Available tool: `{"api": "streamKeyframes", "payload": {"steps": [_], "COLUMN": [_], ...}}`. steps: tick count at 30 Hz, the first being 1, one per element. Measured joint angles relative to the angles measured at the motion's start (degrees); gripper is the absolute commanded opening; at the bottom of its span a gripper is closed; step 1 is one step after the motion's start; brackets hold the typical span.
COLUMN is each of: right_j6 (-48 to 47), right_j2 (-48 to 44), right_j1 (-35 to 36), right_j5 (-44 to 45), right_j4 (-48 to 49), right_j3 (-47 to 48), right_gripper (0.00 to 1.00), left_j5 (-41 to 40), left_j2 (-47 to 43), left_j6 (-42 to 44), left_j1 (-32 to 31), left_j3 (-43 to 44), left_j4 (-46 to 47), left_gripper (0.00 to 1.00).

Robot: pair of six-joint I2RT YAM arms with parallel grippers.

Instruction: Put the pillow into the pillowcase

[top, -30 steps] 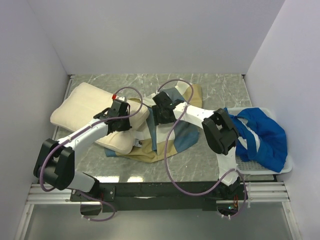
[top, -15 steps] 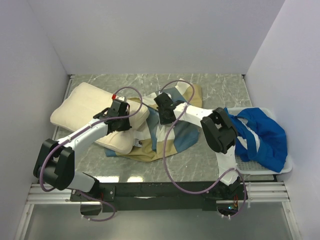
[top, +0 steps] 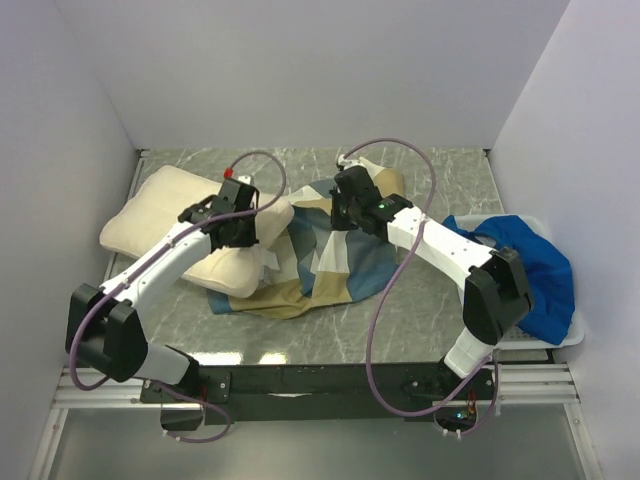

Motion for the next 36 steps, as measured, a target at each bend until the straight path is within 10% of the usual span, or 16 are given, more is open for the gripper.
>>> {"api": "streamKeyframes", "payload": {"steps": [8,25,36], "right_j6": [0.2,0.8,-0.1], "right_j2": [-0.3,-0.4,-0.7], "right_j1": [0.0,0.0,3.1], "right_j5": [-1.7,-2.1,-2.1], "right_j4": [0.0,-0.5,-1.6], "right_j3": [0.0,0.0,0.0], "right_gripper": [0.0,0.0,0.0], "left_j5": [-4.6,-2.6,-0.4], "left_j2": [-0.3,-4.3,8.9], "left_j6": [3.8,3.8,4.4], "left_j1": [-7.6,-14.0,-14.7], "left_j3": [12.6,1.6,8.6], "left_j4": [-7.3,-10.1,-8.5], "left_gripper": [0.01,0.01,0.01]}}
